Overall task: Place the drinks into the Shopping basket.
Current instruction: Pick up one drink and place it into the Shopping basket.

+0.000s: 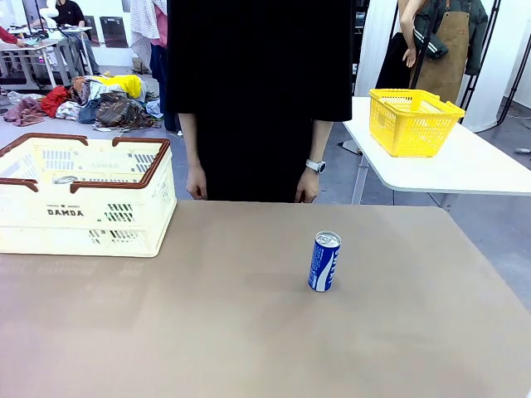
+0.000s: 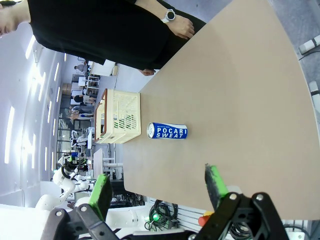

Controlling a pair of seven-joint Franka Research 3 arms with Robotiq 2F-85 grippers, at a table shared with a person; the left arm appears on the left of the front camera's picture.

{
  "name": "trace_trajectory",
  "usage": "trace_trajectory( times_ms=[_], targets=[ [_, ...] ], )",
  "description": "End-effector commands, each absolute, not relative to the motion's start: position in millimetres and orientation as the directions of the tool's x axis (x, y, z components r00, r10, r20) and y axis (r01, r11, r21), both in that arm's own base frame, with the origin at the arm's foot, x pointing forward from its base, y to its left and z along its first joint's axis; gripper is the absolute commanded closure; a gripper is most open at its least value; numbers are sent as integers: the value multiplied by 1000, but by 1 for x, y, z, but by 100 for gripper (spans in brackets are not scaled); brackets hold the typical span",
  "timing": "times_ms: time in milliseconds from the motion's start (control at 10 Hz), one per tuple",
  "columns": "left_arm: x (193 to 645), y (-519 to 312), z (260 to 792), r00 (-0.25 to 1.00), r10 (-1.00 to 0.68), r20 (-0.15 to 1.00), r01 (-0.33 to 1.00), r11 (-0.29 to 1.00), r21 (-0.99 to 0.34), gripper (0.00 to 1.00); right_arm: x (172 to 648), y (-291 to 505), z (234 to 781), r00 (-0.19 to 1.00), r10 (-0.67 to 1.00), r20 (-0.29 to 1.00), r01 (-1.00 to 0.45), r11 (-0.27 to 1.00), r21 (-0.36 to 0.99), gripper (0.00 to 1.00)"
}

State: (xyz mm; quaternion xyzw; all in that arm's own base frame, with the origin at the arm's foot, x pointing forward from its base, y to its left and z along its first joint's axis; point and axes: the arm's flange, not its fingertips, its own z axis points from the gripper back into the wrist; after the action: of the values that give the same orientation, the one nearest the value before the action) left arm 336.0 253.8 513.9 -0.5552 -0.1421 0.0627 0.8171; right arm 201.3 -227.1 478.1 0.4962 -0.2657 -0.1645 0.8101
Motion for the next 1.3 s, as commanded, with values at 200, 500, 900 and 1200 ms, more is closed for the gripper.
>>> trace_trajectory(
  times_ms=[200,500,900,1200],
  targets=[
    [334,253,517,955,256,148,42,379,-924,0,202,-227,478,797,-529,292,-28,451,892,0],
    [334,253,517,955,256,148,42,379,-924,0,202,-227,478,797,-529,292,-28,451,892,0],
    [334,253,517,955,256,148,42,379,-924,0,202,-227,478,797,-529,292,-28,451,892,0],
    [343,244,525,946,279,165,43,398,-916,0,202,-227,478,797,-529,292,-28,451,892,0]
  ],
)
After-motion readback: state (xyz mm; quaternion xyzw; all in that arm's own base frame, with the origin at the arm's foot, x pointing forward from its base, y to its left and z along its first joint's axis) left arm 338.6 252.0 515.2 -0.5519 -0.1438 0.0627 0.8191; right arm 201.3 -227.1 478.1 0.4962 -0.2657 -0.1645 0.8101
